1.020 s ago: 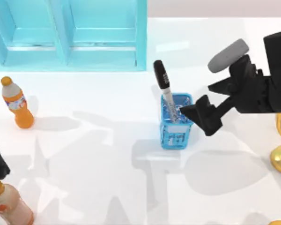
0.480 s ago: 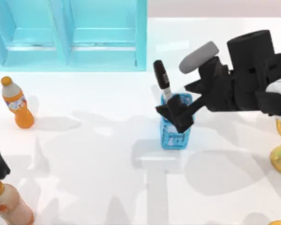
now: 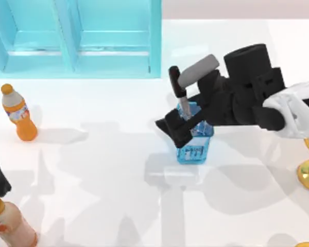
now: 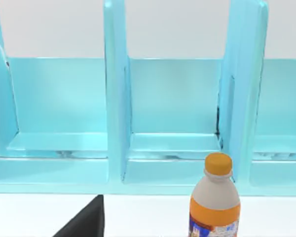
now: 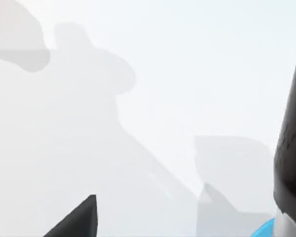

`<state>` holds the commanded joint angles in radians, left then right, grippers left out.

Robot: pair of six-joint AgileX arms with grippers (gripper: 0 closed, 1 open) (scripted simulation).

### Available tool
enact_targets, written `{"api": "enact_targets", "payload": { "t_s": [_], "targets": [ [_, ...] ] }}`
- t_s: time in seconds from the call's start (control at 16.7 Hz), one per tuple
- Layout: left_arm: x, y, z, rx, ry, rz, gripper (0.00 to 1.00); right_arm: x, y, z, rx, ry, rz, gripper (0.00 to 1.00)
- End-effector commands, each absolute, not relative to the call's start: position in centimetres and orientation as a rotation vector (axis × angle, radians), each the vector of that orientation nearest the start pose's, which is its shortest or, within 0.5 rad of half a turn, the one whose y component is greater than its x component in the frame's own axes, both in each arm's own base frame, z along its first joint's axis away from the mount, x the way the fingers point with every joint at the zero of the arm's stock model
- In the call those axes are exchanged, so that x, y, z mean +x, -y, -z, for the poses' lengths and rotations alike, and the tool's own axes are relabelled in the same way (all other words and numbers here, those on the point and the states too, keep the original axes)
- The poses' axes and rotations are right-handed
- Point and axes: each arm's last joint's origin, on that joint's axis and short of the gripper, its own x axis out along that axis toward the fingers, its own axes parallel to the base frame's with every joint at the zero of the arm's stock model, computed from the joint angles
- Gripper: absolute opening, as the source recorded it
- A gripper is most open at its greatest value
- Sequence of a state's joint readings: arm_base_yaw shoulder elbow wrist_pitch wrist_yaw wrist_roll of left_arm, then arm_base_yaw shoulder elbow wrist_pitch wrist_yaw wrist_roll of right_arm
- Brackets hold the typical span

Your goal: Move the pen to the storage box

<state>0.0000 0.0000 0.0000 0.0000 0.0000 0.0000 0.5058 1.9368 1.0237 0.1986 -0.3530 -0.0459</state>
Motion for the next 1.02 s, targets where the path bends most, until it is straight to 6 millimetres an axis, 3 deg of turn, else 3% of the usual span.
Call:
{"api": "enact_targets", "payload": {
  "t_s": [0.12,0.9,1.02],
  "targets": [
    [10.57,0.12,-16.00,0.000,0.000,0.000,1.00,33.50,-20.06,-12.50,-0.108,-0.715,-0.853,1.00],
    [10.57,0.12,-16.00,0.000,0.000,0.000,1.00,33.50,-20.06,-12.50,-0.108,-0.715,-0.853,0.02],
    [10.57,0.12,-16.00,0.000,0.000,0.000,1.00,33.50,-20.06,-12.50,-0.108,-0.715,-0.853,0.00]
  ]
}}
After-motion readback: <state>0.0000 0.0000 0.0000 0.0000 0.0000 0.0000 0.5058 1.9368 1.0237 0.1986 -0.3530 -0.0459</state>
